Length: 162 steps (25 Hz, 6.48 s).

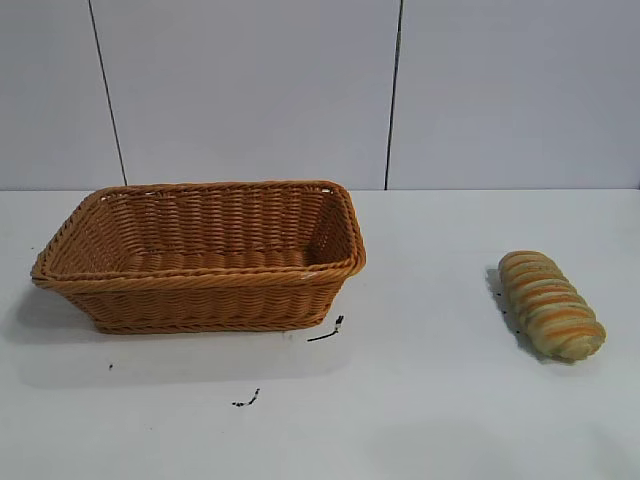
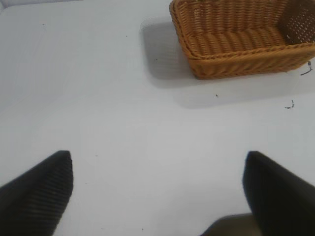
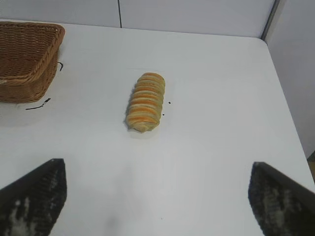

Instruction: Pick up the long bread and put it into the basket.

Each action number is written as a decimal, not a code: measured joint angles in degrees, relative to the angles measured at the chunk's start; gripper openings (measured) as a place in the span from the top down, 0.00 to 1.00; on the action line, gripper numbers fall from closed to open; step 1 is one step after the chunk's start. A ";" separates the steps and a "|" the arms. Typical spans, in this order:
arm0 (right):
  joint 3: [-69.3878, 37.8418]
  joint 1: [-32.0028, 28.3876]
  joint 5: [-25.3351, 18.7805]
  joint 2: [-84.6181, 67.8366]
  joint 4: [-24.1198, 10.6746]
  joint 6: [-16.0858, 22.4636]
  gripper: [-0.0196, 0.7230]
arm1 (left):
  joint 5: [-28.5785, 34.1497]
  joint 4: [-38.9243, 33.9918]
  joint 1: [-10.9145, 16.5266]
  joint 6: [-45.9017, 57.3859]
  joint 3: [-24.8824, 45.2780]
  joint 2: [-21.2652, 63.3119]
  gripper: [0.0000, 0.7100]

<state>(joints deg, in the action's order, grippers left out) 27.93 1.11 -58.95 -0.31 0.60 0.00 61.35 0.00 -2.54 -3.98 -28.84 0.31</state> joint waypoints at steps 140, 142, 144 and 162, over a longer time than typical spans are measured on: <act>95.83 36.68 13.27 142.32 5.18 -43.69 0.63 | 0.00 0.00 0.00 0.00 0.00 0.00 0.02; 95.88 36.68 13.30 142.32 5.18 -43.69 0.38 | 0.00 0.00 0.00 0.00 0.00 0.00 0.02; 95.88 36.68 13.36 142.24 5.18 -43.54 0.18 | 0.00 0.00 0.00 0.00 0.00 0.00 0.02; 96.60 32.29 0.23 130.47 1.49 -6.59 0.04 | 0.00 0.00 0.00 0.00 0.00 0.00 0.02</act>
<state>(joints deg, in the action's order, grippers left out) 124.52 33.40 -58.72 130.16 2.09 -6.59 61.35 0.00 -2.54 -3.98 -28.84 0.31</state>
